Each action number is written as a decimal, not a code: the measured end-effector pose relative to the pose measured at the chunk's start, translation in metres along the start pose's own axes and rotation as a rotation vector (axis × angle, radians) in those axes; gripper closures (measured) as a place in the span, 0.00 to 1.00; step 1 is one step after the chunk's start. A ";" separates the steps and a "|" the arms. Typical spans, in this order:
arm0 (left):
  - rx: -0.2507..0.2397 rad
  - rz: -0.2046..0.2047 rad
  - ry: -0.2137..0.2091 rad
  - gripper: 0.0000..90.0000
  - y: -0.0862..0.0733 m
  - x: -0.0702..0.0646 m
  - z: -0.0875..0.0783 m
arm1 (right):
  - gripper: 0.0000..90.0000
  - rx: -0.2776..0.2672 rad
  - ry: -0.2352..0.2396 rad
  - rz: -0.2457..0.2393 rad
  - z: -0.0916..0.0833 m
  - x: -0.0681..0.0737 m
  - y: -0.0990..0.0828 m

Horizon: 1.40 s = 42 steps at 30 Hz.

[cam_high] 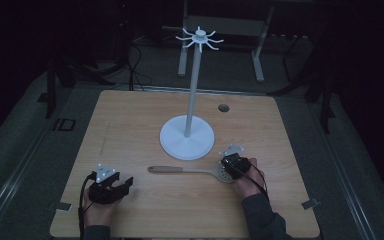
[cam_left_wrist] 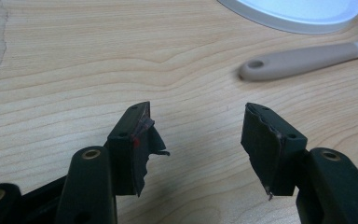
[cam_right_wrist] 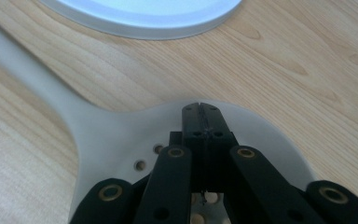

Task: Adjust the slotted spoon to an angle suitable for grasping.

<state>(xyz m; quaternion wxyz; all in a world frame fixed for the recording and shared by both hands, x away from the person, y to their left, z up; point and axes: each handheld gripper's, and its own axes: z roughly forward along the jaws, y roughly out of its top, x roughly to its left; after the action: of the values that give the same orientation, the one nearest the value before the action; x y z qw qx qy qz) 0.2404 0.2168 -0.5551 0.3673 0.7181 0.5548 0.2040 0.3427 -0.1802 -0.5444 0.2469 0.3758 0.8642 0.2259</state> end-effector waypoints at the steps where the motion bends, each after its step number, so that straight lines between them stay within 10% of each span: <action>1: 0.001 0.000 0.000 0.48 0.000 0.000 0.000 | 1.00 0.001 0.007 0.002 -0.001 0.000 0.000; 21: -0.001 0.003 -0.004 0.48 0.000 0.000 0.000 | 0.91 -0.128 0.145 -0.144 -0.012 0.023 0.033; 42: 0.014 0.002 -0.012 0.48 0.000 0.000 0.002 | 0.84 -0.098 0.337 -0.292 0.007 0.043 0.071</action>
<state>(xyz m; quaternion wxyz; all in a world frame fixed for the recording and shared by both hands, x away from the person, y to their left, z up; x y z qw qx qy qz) 0.2415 0.2158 -0.5561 0.3654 0.7225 0.5533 0.1960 0.3595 -0.1025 -0.5203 0.1472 0.1915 0.9263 0.2891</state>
